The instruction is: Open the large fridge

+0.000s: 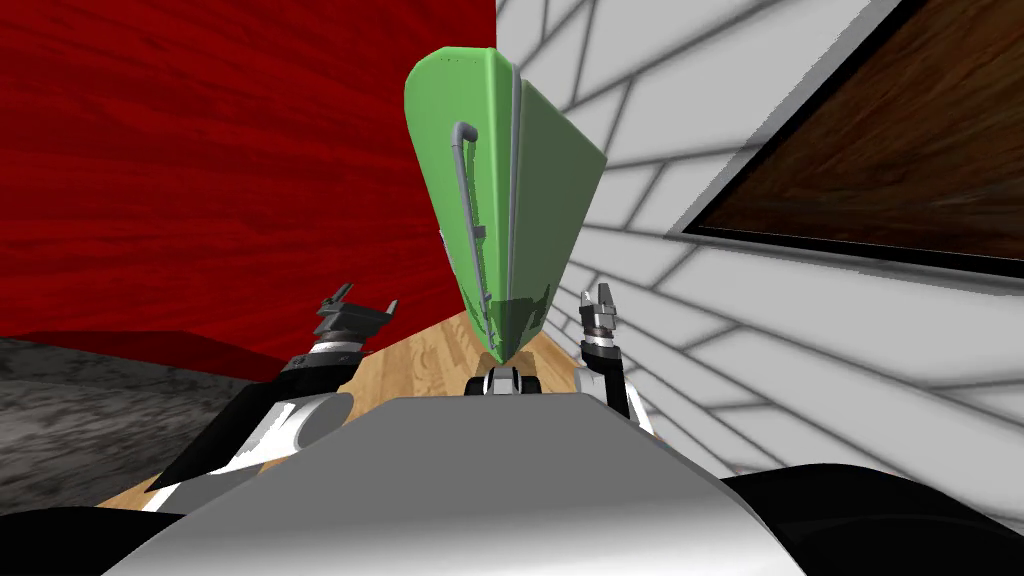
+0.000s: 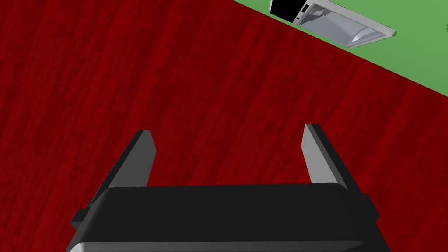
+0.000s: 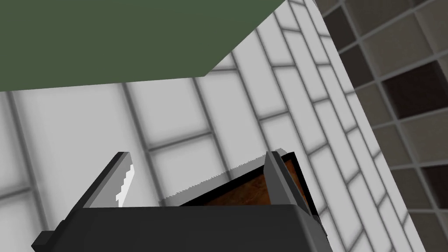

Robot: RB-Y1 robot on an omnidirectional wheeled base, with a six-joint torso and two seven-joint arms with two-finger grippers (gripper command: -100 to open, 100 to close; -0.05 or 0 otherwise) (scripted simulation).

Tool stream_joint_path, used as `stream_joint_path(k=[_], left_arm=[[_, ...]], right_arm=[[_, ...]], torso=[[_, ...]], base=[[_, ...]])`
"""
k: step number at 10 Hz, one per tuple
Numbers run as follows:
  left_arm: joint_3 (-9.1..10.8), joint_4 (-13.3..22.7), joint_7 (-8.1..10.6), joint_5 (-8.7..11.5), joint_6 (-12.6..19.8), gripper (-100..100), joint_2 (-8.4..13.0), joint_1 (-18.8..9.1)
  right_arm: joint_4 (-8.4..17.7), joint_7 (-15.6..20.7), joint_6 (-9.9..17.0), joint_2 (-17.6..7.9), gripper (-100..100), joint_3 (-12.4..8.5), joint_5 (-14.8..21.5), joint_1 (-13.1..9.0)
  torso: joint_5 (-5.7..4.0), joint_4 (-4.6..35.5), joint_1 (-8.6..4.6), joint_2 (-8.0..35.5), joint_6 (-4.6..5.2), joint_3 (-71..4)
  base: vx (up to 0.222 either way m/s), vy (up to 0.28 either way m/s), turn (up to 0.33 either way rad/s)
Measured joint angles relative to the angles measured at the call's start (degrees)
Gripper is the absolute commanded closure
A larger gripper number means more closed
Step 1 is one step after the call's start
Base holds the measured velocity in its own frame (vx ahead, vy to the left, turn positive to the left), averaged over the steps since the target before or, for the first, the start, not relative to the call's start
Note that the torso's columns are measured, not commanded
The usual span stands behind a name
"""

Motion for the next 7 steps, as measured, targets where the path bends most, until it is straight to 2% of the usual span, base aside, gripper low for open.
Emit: stream_joint_path(k=[3, 5, 7], left_arm=[[3.38, 0.7, 2.29, 5.3, 4.3, -100, 2.1, 2.3], [4.60, 0.4, 3.17, 7.8, 6.0, -100, 2.7, 3.5], [6.40, 0.9, 4.40, 11.2, 8.4, -100, 4.0, 4.9]], right_arm=[[0.0, 0.0, 0.0, 0.0, 0, 0.0, 0.0, 0.0], [0.0, 0.0, 0.0, 0.0, 0, 0.0, 0.0, 0.0], [0.0, 0.0, 0.0, 0.0, 0, 0.0, 0.0, 0.0]], torso=[[-0.01, 0.0, 0.00, 0.1, 0.02, 0.1], [0.12, 0.1, 0.46, 0.2, 0.01, 0.1], [-0.01, 0.0, 0.01, -0.1, 0.01, 0.0]], base=[[0.137, -0.248, 0.171], [0.092, -0.173, 0.170], [0.152, -0.254, 0.231]])
